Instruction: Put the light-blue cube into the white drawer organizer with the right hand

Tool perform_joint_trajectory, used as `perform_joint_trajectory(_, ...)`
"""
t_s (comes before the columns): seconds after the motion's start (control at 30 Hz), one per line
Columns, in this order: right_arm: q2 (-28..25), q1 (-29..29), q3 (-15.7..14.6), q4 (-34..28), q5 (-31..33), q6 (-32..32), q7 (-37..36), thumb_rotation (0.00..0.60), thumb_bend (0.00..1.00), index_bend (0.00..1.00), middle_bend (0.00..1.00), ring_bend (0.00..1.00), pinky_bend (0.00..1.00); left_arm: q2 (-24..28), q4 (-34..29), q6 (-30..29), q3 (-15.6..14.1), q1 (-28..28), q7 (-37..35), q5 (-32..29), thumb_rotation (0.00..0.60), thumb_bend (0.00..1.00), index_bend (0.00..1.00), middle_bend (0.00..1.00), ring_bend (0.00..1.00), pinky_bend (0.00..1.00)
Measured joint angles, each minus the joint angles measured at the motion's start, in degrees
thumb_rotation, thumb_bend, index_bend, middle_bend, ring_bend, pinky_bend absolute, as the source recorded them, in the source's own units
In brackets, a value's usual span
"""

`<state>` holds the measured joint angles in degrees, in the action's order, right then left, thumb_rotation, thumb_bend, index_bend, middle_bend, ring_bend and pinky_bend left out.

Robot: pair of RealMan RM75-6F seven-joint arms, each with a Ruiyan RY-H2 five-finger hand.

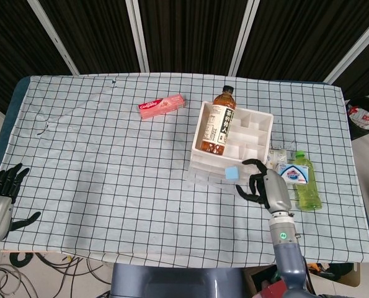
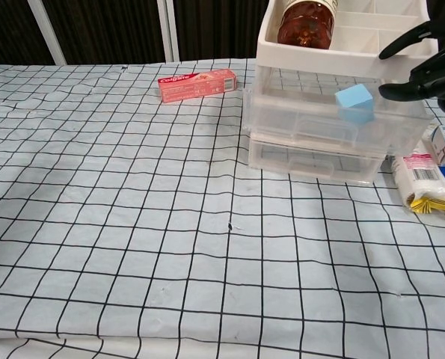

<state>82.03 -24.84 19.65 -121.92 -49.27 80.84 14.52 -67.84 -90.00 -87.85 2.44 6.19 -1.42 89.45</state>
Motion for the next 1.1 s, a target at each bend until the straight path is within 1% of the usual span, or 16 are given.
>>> perform_joint_trajectory(0.03,0.0,0.0,-0.1,0.0,-0.2,0.1,0.0,0.600,0.19,0.20,0.83,0.88,0.75,0.0,0.0,0.0,0.0,0.0,0.0,0.0,0.600,0.02,0.00,0.00,0.00,0.00)
perform_joint_trajectory(0.1,-0.1,0.2,-0.4,-0.2,-0.8,0.3,0.0,0.600,0.20,0.27,0.83,0.88,0.75,0.0,0.0,0.0,0.0,0.0,0.0,0.0,0.600,0.02,0.00,0.00,0.00,0.00)
perform_joint_trajectory(0.17,-0.2,0.5,-0.7,-0.8,-1.6,0.5,-0.3,0.600,0.23,0.46,0.83,0.87,0.75,0.0,-0.1,-0.1,0.0,0.0,-0.1,0.0,0.600,0.02,0.00,0.00,0.00,0.00)
perform_joint_trajectory(0.23,-0.4,1.0,-1.2,-1.5,-2.7,0.8,-0.7,0.600,0.26,0.58,0.82,0.87,0.75,0.0,-0.1,-0.1,0.0,0.0,-0.1,0.0,0.600,0.02,0.00,0.00,0.00,0.00)
perform_joint_trajectory(0.27,-0.6,1.4,-1.8,-2.1,-3.7,1.0,-1.1,0.600,0.28,0.63,0.82,0.87,0.75,0.0,-0.1,-0.1,0.0,0.0,-0.1,0.0,0.600,0.02,0.00,0.00,0.00,0.00)
perform_joint_trajectory(0.33,-0.8,2.1,-2.8,-3.1,-5.5,1.4,-1.7,0.600,0.30,0.68,0.82,0.86,0.75,0.0,-0.1,0.0,0.0,0.0,-0.1,0.0,0.600,0.02,0.00,0.00,0.00,0.00)
perform_joint_trajectory(0.47,-1.4,4.3,-6.3,-5.3,-10.3,2.1,-3.7,0.600,0.37,0.72,0.82,0.86,0.75,0.0,-0.1,0.0,-0.1,0.0,0.0,0.1,0.600,0.02,0.00,0.00,0.00,0.00)
perform_joint_trajectory(0.53,-1.8,5.7,-9.1,-6.3,-13.1,2.2,-5.0,0.600,0.39,0.73,0.82,0.86,0.75,0.0,-0.2,-0.1,-0.2,-0.1,0.0,0.2,0.600,0.02,0.00,0.00,0.00,0.00)
perform_joint_trajectory(0.67,-2.6,7.8,-14.8,-7.5,-17.2,1.0,-6.7,0.600,0.39,0.75,0.82,0.86,0.75,0.0,-0.2,0.0,-0.3,-0.1,0.2,0.4,0.600,0.02,0.00,0.00,0.00,0.00)
perform_joint_trajectory(0.77,-2.3,8.6,-17.5,-6.9,-18.5,-0.8,-7.0,0.600,0.40,0.75,0.82,0.86,0.75,0.0,-0.2,-0.1,-0.4,-0.1,0.2,0.5,0.600,0.02,0.00,0.00,0.00,0.00)
perform_joint_trajectory(0.83,-1.4,8.7,-18.0,-6.2,-18.4,-1.7,-7.0,0.600,0.40,0.75,0.82,0.86,0.75,0.0,-0.2,0.0,-0.4,-0.1,0.1,0.4,0.600,0.02,0.00,0.00,0.00,0.00)
perform_joint_trajectory(0.93,0.8,8.3,-18.0,-4.9,-17.4,-3.0,-6.5,0.600,0.40,0.75,0.81,0.86,0.75,0.0,-0.2,0.2,-0.4,0.0,0.1,0.3,0.600,0.02,0.00,0.00,0.00,0.00)
perform_joint_trajectory(1.03,3.6,7.3,-16.8,-3.8,-15.3,-4.2,-5.5,0.600,0.40,0.75,0.81,0.85,0.75,0.1,-0.2,0.3,-0.4,0.0,0.0,0.2,0.600,0.02,0.00,0.00,0.00,0.00)
perform_joint_trajectory(1.1,5.9,6.2,-15.1,-3.0,-13.3,-5.0,-4.2,0.600,0.40,0.75,0.81,0.85,0.75,0.1,-0.2,0.4,-0.3,0.0,-0.1,0.1,0.600,0.02,0.00,0.00,0.00,0.00)
